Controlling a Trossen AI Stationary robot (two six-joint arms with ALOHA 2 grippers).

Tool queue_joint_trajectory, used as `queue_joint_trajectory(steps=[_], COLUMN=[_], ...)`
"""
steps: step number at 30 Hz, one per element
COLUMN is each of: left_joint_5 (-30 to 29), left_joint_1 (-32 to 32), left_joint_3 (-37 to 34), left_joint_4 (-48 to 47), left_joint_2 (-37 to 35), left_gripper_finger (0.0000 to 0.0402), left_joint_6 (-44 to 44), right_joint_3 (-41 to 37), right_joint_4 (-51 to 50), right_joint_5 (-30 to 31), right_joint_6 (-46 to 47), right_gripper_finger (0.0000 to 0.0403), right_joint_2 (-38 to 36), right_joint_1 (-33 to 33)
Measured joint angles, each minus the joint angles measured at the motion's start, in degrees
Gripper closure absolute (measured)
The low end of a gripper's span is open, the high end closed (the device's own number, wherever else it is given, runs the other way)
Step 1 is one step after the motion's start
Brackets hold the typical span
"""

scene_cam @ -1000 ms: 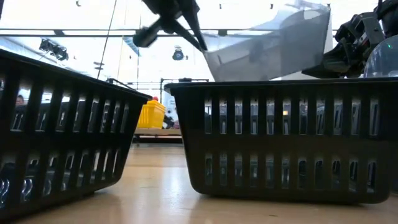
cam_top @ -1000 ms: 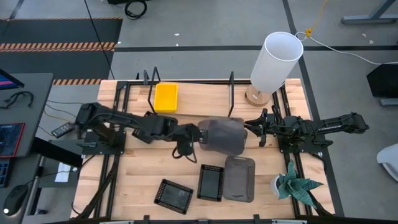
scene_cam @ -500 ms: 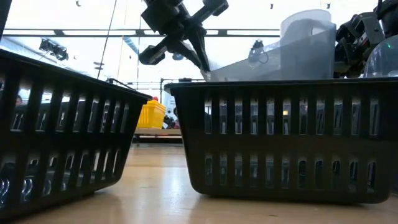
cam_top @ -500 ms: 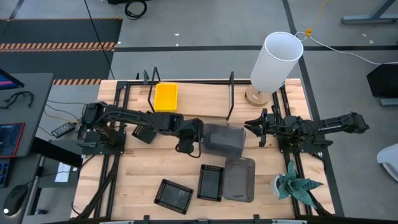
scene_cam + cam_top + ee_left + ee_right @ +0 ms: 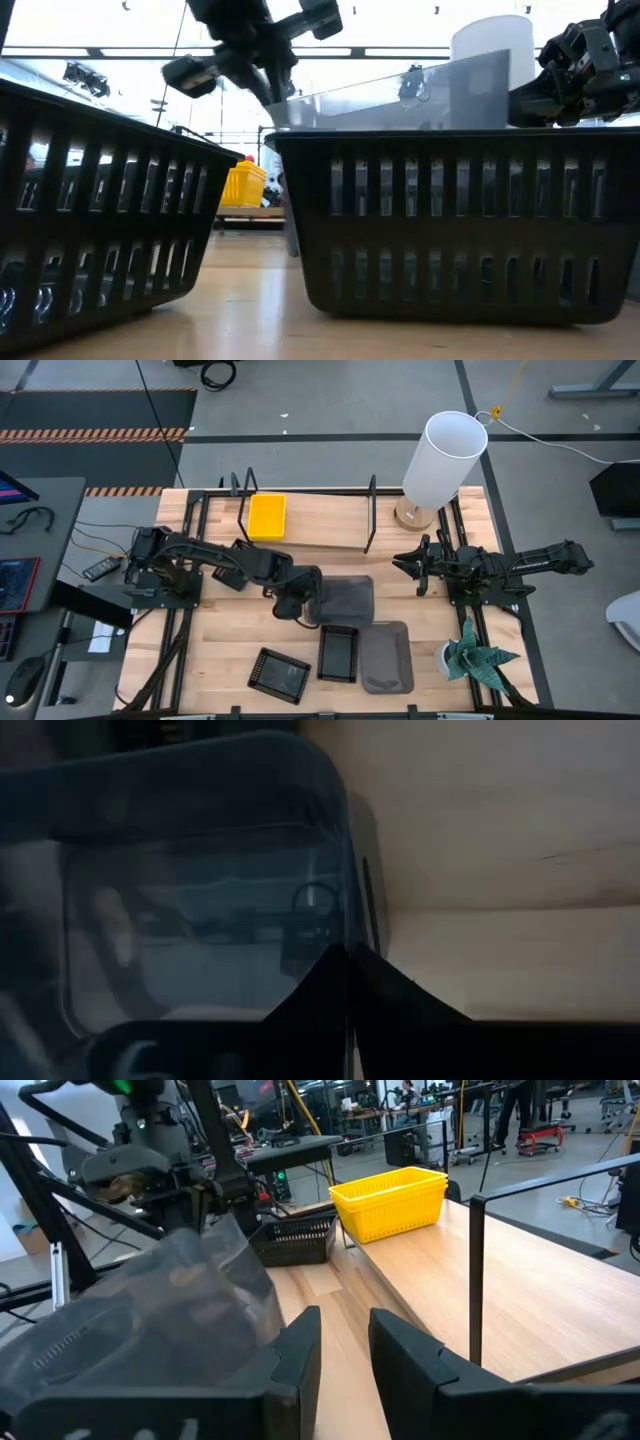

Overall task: Stack baskets on shelf by color
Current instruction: Stack the bottom left light black bin on the top light black bin

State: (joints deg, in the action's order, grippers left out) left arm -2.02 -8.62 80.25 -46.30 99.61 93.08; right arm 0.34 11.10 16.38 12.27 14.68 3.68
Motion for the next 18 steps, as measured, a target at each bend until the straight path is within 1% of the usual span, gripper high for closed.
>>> queue_joint_trajectory(steps=[2, 5, 9, 13, 18], left_joint_5=[0.11, 0.14, 0.09, 0.18, 1.96], left_joint_1=[-0.14, -0.31, -0.66, -1.03, -1.03], left_joint_3=[0.00, 0.00, 0.00, 0.00, 0.00], left_joint_4=[-0.57, -0.58, -0.65, -1.92, -1.40], left_joint_2=[-0.01, -0.01, -0.02, -0.56, -1.64], left_gripper_finger=[0.0394, 0.0380, 0.0346, 0.0309, 0.0267], left_joint_6=[-1.42, -4.78, -10.14, -11.77, -13.87], right_joint_3=[0.00, 0.00, 0.00, 0.00, 0.00], right_joint_4=[0.01, -0.01, 0.01, -0.01, -0.01], right_joint_5=[0.00, 0.00, 0.00, 0.00, 0.00], right_joint_6=[-0.02, 0.00, -0.02, -0.02, -0.02], right_gripper_finger=[0.0310, 0.0310, 0.0310, 0.0310, 0.0310], right_joint_2=[0.00, 0.00, 0.00, 0.00, -0.01], right_joint_1=[0.00, 0.02, 0.00, 0.00, 0.00])
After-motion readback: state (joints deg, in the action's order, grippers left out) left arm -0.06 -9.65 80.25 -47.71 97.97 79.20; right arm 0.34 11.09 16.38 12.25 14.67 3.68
